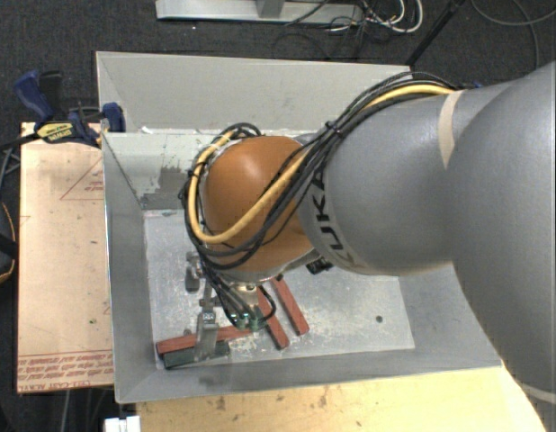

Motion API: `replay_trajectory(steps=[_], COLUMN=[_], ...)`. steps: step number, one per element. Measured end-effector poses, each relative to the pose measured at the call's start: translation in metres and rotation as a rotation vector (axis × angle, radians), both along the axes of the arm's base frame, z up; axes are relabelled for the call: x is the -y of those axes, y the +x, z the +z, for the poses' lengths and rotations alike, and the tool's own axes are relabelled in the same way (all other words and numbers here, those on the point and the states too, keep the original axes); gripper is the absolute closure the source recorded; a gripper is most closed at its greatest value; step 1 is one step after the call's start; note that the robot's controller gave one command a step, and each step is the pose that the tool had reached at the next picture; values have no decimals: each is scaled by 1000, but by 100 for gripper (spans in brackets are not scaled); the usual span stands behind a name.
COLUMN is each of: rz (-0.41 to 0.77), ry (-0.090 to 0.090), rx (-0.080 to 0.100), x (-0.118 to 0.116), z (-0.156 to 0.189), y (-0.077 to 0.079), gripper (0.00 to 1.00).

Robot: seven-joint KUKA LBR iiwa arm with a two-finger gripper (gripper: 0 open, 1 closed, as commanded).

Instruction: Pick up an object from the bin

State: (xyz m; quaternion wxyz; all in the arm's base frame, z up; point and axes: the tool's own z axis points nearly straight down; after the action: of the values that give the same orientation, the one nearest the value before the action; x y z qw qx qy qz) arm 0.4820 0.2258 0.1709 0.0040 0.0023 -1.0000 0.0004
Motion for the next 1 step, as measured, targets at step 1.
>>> replay_trajectory(steps=[1], rz=[-5], ry=[1], rx=[7], x=[1], z=[4], y=[2], gripper=[0])
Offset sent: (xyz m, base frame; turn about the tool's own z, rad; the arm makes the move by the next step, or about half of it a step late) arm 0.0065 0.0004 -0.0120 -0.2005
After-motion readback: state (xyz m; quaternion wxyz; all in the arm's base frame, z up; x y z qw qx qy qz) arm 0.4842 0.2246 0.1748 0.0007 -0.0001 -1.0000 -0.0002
